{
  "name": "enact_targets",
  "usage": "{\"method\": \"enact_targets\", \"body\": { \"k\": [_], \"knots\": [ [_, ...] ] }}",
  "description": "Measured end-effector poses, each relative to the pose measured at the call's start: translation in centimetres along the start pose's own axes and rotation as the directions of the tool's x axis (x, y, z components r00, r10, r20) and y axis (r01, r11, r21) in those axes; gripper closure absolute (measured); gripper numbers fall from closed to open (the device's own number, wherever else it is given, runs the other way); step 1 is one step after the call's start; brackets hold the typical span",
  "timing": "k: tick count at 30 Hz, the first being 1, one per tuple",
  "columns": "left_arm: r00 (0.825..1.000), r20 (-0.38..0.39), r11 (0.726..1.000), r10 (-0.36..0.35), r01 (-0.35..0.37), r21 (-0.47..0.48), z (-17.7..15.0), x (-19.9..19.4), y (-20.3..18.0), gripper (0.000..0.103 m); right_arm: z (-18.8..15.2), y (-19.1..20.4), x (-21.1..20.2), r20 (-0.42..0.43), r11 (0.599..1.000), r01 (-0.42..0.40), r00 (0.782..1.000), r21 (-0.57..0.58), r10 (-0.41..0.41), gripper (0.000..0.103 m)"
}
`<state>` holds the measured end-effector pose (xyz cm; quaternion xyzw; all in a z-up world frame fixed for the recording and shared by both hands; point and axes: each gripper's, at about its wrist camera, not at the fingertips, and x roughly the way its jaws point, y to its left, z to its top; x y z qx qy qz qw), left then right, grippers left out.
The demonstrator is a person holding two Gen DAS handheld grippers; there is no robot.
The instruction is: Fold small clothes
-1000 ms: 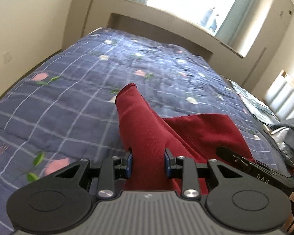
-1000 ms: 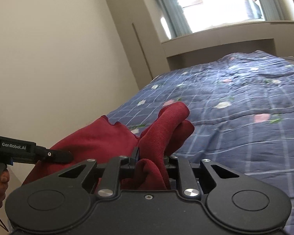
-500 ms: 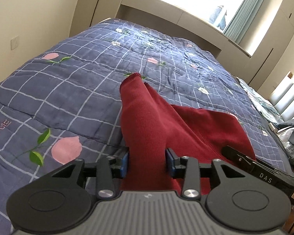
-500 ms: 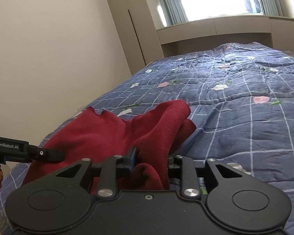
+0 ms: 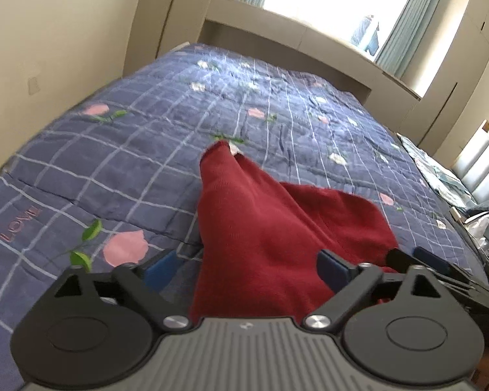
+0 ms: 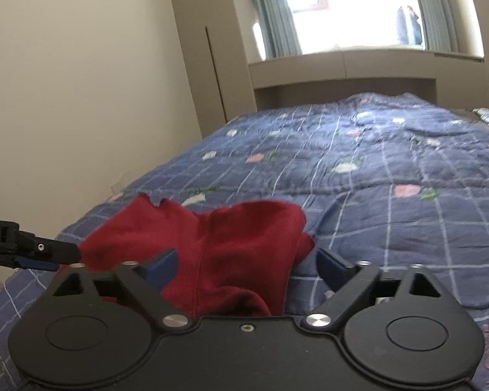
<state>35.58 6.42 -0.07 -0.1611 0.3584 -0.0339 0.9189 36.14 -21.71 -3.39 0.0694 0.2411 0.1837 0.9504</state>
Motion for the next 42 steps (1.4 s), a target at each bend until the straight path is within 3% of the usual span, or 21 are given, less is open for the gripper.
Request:
{"method": "enact_targets", "body": {
  "k": [8, 13, 21, 33, 42],
  "knots": [
    [0.989, 0.131, 0.997, 0.065, -0.069, 0.021, -0.6, -5.2, -1.3, 0.001, 1.5, 1.5, -5.9, 0.117, 0.999, 0.041, 0.992, -0.023, -0.038, 0.001],
    [0.968, 0.231, 0.992, 0.1, -0.114, 0.048, -2.4, -9.3, -2.6, 0.0, 1.3, 3.1, -10.5, 0.184, 0.998, 0.055, 0.982, -0.04, -0.046, 0.001],
    [0.938, 0.323, 0.983, 0.123, -0.16, 0.091, -6.5, -14.6, -4.2, 0.0, -1.2, 5.4, -17.0, 0.235, 0.995, 0.066, 0.971, -0.068, -0.048, 0.001],
    [0.918, 0.362, 0.953, 0.161, -0.24, 0.185, -14.0, -19.1, -4.9, 0.0, -6.2, 7.3, -22.6, 0.23, 0.994, 0.083, 0.971, -0.064, -0.066, 0.001],
    [0.929, 0.315, 0.949, 0.195, -0.26, 0.18, -17.4, -19.1, -4.0, 0.0, -10.5, 7.5, -23.4, 0.198, 0.991, 0.124, 0.974, -0.042, -0.113, 0.001]
  ]
}}
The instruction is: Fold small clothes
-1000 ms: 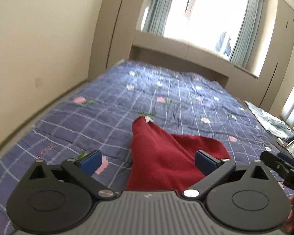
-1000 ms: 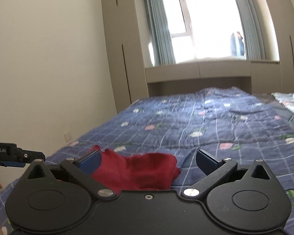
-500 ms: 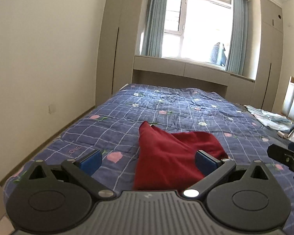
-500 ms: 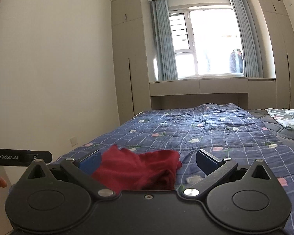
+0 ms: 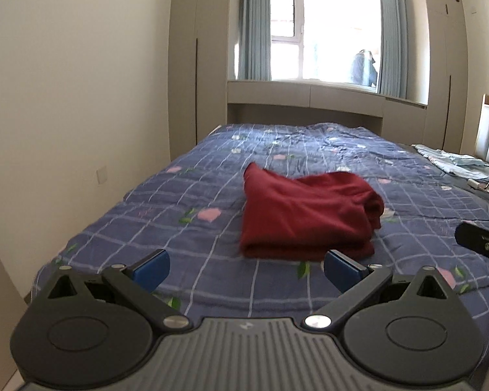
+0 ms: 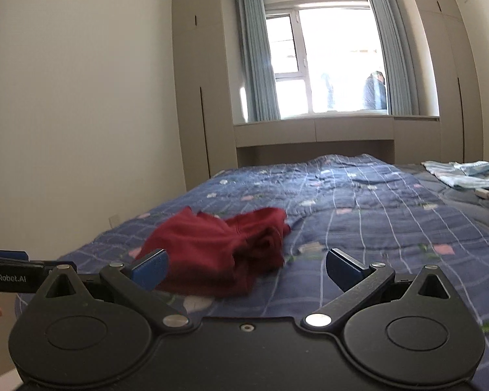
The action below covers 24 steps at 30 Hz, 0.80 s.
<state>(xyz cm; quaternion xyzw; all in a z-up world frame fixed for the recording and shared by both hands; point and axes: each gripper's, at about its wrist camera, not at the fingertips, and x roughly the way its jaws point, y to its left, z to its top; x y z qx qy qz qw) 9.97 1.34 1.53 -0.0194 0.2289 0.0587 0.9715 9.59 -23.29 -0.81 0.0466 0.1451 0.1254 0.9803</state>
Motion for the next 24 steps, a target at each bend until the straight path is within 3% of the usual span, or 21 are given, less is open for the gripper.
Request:
{"method": "enact_targets", "body": {
  "k": [24],
  "knots": [
    [0.997, -0.073, 0.999, 0.023, -0.026, -0.037, -1.7, 0.8, 1.0, 0.0, -1.7, 0.0, 1.0, -0.056, 1.0, 0.0, 0.998, -0.004, 0.0, 0.001]
  ]
}}
